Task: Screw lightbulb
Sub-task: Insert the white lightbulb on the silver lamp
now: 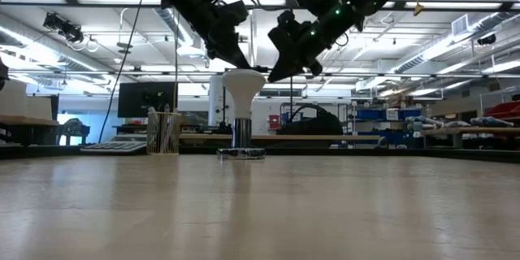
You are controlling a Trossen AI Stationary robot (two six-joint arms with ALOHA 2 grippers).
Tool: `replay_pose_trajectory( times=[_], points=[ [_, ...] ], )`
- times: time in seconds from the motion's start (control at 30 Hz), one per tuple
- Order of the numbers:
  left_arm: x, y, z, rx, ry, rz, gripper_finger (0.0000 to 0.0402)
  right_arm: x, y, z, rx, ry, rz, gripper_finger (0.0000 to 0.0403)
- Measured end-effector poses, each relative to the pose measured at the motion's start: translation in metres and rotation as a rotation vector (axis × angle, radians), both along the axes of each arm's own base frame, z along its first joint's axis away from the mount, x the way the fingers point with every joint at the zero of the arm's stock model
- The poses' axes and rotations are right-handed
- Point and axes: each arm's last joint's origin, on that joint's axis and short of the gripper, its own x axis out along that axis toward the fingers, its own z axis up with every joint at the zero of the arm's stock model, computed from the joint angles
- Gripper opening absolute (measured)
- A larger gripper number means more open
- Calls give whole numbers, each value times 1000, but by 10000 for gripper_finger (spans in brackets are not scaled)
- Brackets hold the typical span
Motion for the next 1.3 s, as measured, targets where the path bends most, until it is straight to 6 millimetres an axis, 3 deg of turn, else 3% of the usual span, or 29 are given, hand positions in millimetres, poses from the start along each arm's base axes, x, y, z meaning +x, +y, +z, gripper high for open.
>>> replay_pose_trajectory(
  times=[0.4, 0.6, 0.7, 0.8, 1.07, 1.3],
  points=[
    [-1, 0, -1, -7, 9, 1, 0, 6, 13, 0, 40, -18, 73, 11],
    [0, 1, 0, 0, 3, 3, 0, 8, 32, -1, 95, 4, 168, 11],
    [-1, 0, 0, -1, 6, 3, 0, 6, 39, 11, 44, -29, 158, 11],
    [-1, 0, 0, -2, 7, 2, 0, 4, 34, 22, -34, -56, 89, 11],
    [-1, 0, 0, -2, 7, 1, 0, 1, 6, 8, -38, -33, 19, 11],
    [-1, 0, -1, -4, 9, -1, 0, 4, 2, 0, -18, -28, 32, 11]
  ],
)
